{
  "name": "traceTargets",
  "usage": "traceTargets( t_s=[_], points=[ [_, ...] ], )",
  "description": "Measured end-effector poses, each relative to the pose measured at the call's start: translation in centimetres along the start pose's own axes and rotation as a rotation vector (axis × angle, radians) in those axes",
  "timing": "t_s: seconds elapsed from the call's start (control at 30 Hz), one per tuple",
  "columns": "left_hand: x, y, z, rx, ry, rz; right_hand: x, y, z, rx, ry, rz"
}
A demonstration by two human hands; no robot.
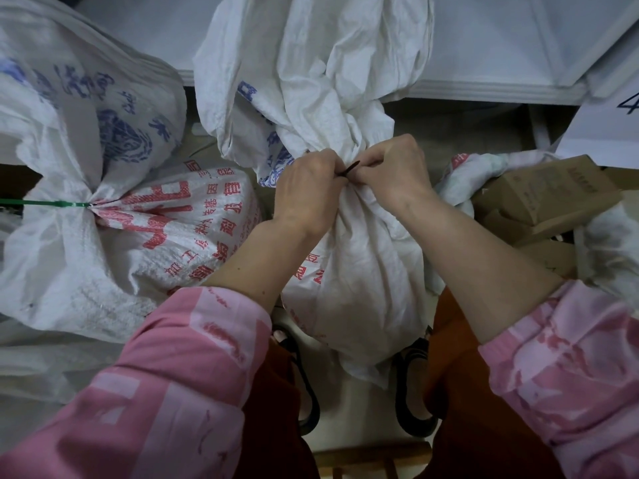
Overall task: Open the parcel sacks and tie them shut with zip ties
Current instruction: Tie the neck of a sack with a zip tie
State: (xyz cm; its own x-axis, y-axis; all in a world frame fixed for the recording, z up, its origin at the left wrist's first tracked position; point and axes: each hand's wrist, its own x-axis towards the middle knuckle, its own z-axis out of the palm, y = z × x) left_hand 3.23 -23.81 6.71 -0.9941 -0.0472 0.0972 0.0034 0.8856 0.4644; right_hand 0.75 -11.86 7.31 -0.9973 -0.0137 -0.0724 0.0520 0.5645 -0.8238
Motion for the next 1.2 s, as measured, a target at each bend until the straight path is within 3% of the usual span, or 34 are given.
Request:
traceTargets(
  t_s=[0.7,1.0,1.2],
  points=[
    [-0.2,0.51,-0.36,0.125,0.07,0.068,0.32,0.09,-0.45,0.028,-0.011,0.015],
    [-0.23,0.27,-0.36,-0.059,0.063,0.004,-0.02,-0.14,0.11,0.003,-0.015,-0.012],
    [-0.35,0.0,-0.75,-0.13,0.082,0.002,-0.25,-0.45,-0.13,-0.03,-0.107,-0.037]
  ],
)
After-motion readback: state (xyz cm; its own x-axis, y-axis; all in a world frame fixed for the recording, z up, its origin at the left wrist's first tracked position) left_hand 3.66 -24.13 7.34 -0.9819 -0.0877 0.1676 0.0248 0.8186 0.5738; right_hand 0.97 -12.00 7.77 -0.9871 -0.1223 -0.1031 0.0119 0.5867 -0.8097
